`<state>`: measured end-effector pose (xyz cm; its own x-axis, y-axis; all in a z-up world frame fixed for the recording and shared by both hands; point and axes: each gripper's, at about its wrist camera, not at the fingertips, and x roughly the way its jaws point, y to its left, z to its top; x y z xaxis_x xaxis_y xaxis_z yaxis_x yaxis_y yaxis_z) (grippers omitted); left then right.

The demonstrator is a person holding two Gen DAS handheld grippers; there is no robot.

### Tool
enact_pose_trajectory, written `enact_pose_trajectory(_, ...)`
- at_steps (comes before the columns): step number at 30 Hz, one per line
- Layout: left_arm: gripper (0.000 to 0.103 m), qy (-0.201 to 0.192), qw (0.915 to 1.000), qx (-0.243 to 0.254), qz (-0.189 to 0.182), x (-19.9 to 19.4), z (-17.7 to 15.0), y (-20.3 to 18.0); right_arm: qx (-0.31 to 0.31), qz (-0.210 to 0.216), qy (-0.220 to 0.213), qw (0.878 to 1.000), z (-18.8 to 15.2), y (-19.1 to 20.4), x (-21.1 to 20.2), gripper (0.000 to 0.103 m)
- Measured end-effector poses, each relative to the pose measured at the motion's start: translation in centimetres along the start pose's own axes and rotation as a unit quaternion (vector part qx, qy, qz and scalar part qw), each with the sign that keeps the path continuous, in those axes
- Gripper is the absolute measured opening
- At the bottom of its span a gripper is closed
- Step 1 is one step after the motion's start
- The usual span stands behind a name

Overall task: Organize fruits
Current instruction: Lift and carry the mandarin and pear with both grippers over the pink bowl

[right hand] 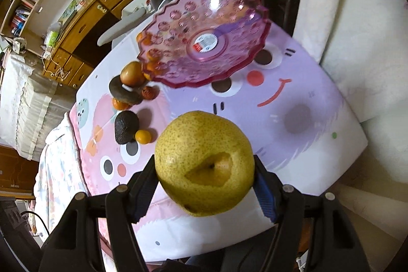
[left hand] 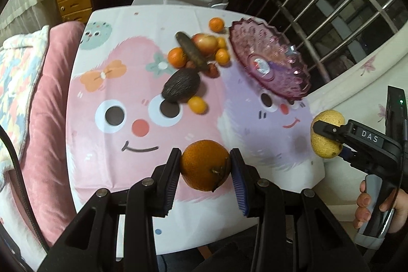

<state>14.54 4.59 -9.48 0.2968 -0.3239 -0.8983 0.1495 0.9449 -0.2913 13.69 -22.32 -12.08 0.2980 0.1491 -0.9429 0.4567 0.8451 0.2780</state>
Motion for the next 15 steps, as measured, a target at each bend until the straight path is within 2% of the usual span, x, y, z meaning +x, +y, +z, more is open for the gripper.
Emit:
enact_pose_trajectory(7,0.037,-0.021,0.9998,-0.003,-0.003,0.0,1.4,-4.0,-0.022,0.012,-0.016,1.0,3.2,-1.8,-1.3,0.069)
enact_pose_trajectory(12,0.037,-0.036,0.9982,-0.047,0.012,1.9,3.2,-7.0,-0.082,0.036,-0.005,0.996,6.4,-2.8,-0.9,0.069)
enact_pose_trajectory(15,0.037,-0.05,0.9961,-0.069,0.024,3.1,4.5,-9.1,-0.135,0.05,0.003,0.99,8.5,-3.2,-0.7,0.069)
